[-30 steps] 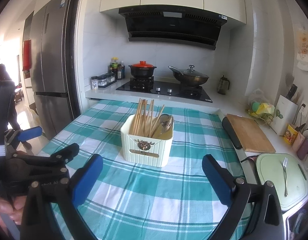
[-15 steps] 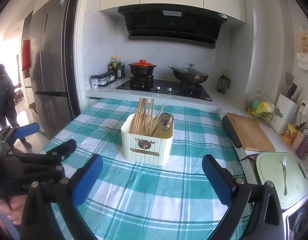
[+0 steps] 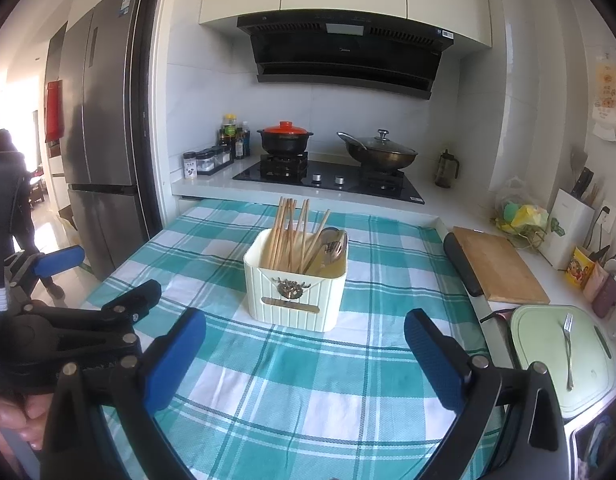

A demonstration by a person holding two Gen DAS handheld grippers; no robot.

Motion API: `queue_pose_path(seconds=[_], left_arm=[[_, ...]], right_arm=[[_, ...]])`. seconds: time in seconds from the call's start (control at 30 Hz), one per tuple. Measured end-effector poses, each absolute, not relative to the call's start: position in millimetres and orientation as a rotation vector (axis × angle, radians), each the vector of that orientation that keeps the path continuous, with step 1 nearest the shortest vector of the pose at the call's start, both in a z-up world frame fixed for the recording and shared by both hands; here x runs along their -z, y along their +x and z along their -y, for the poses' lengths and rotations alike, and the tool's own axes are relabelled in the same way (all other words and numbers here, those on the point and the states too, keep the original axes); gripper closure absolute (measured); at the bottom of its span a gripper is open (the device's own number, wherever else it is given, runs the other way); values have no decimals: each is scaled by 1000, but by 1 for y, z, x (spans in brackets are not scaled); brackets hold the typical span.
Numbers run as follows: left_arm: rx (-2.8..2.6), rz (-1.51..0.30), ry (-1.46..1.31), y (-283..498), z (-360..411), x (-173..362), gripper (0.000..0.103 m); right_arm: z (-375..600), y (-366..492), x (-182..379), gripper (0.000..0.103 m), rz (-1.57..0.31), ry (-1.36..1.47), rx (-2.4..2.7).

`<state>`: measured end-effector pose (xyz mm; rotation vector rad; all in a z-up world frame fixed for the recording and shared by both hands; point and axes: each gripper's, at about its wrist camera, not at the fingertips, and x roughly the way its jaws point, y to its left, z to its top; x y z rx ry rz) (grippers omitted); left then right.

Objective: Organize utensils

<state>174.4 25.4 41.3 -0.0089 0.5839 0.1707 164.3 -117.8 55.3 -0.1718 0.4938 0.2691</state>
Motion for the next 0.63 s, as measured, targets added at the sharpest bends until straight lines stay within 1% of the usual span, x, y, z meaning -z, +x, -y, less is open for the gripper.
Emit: queue_pose_path(seconds=[0.63], left_arm=[[-179, -576, 10, 175, -21, -37, 1]], right_arm=[[122, 166, -52, 2, -520, -177, -270]])
